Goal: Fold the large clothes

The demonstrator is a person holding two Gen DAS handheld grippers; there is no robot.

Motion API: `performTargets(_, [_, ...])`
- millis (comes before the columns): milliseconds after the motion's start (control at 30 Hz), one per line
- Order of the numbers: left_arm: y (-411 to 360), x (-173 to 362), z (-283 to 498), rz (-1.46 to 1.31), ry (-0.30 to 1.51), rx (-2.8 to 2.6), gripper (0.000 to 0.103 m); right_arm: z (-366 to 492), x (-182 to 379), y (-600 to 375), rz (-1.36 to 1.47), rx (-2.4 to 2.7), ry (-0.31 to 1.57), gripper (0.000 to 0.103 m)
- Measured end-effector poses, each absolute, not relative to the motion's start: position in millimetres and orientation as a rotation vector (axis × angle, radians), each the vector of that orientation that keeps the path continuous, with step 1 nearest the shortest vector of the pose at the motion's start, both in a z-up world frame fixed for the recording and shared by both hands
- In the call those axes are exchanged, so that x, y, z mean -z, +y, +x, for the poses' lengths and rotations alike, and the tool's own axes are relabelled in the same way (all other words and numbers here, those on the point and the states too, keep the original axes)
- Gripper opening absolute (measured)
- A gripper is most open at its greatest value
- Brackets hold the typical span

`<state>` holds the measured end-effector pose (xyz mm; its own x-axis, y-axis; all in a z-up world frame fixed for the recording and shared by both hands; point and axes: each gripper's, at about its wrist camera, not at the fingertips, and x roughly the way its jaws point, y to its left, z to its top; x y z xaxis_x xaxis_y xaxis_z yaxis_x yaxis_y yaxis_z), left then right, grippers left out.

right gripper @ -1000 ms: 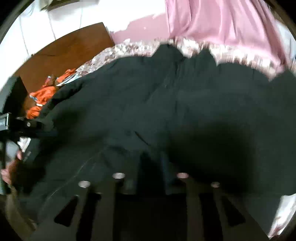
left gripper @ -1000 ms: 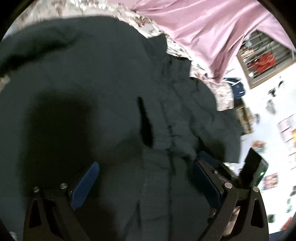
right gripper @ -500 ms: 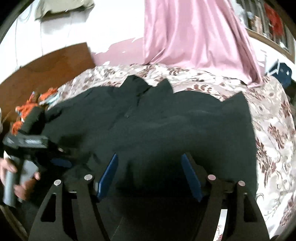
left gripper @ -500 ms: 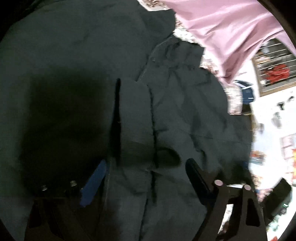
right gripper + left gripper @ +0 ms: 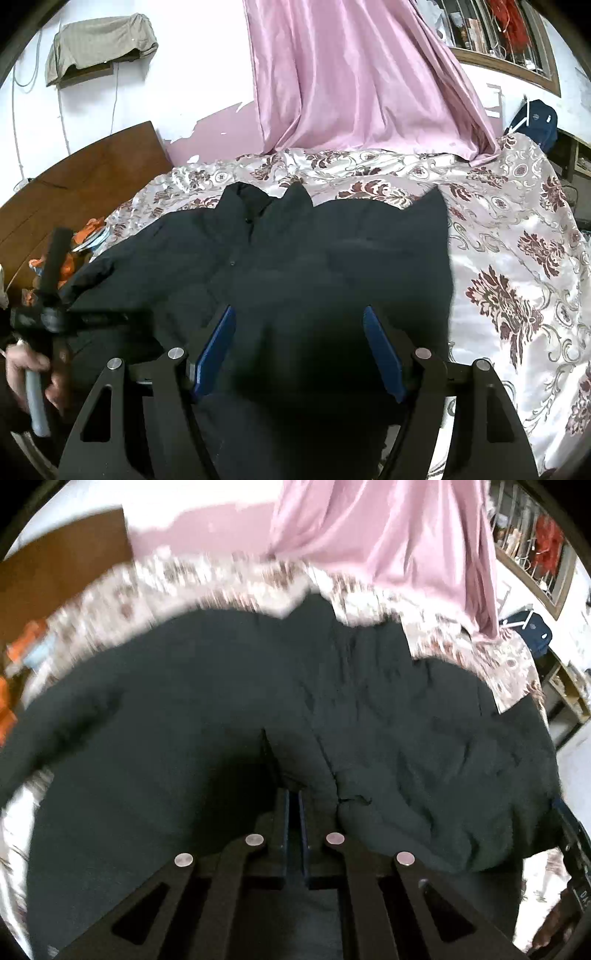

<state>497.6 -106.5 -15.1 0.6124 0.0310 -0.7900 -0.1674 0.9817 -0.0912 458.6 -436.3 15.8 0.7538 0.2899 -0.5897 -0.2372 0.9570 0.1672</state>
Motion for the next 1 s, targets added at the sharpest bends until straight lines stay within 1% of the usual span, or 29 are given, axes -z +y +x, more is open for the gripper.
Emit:
performTargets(200, [-75.9, -23.1, 483.9, -0.008, 0.729, -0.231, 0.004, 446.6, -11.6, -439.0, 0.124, -0.265, 0.633, 0.066])
performTargets(333, [-53.3, -18.9, 471.2, 0.078, 0.676, -0.273, 0.004, 443.9, -9.4, -428.9, 0.156, -0.266, 0.632, 0.066])
performTargets(367, [-47.7, -16.2, 466.5, 0.090, 0.676, -0.279, 0.004, 446.0, -8.2, -419.4, 0.137, -0.276, 0.644, 0.066])
performTargets(467, [-34.8, 13.4, 475.0, 0.095, 0.760, -0.264, 0.004, 460.6, -0.5, -389.0, 0.045, -0.268, 0.694, 0.068])
performTargets(667, [-11.1, 56.1, 484.2, 0.025, 0.891, -0.251, 0.005, 515.4, 26.3, -319.4, 0.005, -0.307, 0.887, 0.069])
performTargets(833, [10.1, 67.5, 481.6, -0.098, 0.923, -0.173, 0.007, 535.9, 58.0, -273.3, -0.081, -0.269, 0.940, 0.069])
performTargets(900, [21.5, 67.5, 474.1, -0.168, 0.917, -0.111, 0.008, 537.4, 76.5, -257.2, -0.165, -0.217, 0.941, 0.069])
performTargets(1000, [35.3, 65.6, 452.4, -0.228, 0.916, -0.095, 0.009, 534.1, 97.3, -237.3, -0.276, -0.145, 0.932, 0.073])
